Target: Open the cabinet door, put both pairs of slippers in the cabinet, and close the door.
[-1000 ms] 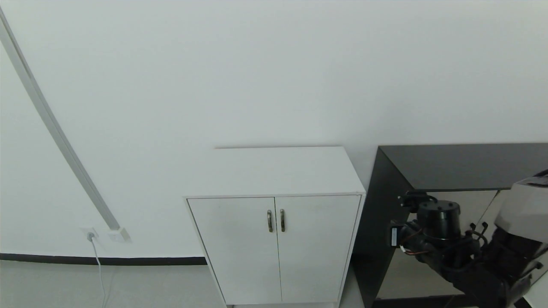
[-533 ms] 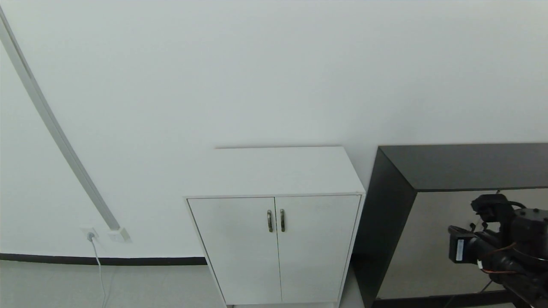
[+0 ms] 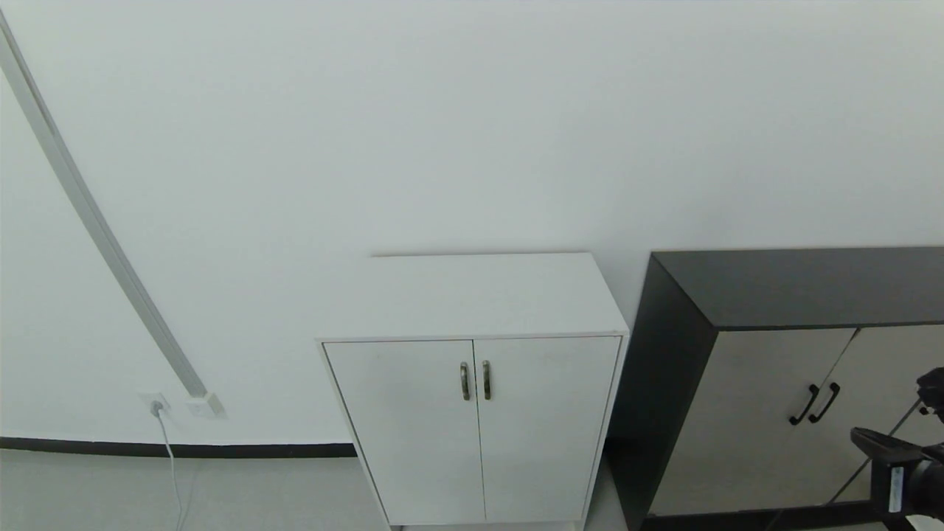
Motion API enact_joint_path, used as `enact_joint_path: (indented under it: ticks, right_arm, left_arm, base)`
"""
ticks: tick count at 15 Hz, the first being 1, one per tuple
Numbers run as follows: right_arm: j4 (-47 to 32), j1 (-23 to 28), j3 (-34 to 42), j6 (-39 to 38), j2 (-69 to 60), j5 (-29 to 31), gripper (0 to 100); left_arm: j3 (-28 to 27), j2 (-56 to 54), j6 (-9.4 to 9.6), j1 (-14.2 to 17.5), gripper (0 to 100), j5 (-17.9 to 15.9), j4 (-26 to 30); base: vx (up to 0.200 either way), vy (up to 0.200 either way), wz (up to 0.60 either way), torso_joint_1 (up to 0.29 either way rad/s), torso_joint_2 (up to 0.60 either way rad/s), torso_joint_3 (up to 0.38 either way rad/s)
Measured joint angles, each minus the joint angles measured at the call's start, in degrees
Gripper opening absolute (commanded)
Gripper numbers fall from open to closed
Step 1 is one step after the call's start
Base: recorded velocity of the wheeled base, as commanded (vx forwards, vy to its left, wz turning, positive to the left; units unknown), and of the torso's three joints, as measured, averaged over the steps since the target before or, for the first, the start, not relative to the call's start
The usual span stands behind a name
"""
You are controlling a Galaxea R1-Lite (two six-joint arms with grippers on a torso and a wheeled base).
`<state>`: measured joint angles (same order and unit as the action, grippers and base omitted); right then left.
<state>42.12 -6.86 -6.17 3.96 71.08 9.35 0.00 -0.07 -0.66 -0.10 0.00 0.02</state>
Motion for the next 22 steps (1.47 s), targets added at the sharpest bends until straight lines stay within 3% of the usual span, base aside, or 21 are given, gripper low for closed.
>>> enact_joint_path:
  ticks: [4, 8, 14, 22]
  right_arm:
    - [-20.3, 0.0, -2.8, 0.2, -14.5, -3.9, 0]
    - [-35.4, -0.1, -1.4, 0.2, -27.3, -8.5, 0]
    - [-36.5, -0.4, 5.3, 0.2, -32.5, -10.3, 0]
    - [-42.4, -1.1, 6.1, -2.7, -38.7, -11.4, 0]
  left_arm:
    - [0.0, 0.0, -0.05, 0.0, 0, 0.0, 0.0]
    - [0.0, 0.0, -0.02, 0.0, 0, 0.0, 0.0]
    - [0.0, 0.0, -0.02, 0.0, 0, 0.0, 0.0]
    - [0.0, 0.0, 0.00, 0.0, 0, 0.0, 0.0]
  base:
    - [0.000, 0.000, 0.00, 0.000, 0.00, 0.000]
    - [0.000, 0.000, 0.00, 0.000, 0.00, 0.000]
    - [0.000, 0.000, 0.00, 0.000, 0.00, 0.000]
    - [0.000, 0.000, 0.00, 0.000, 0.00, 0.000]
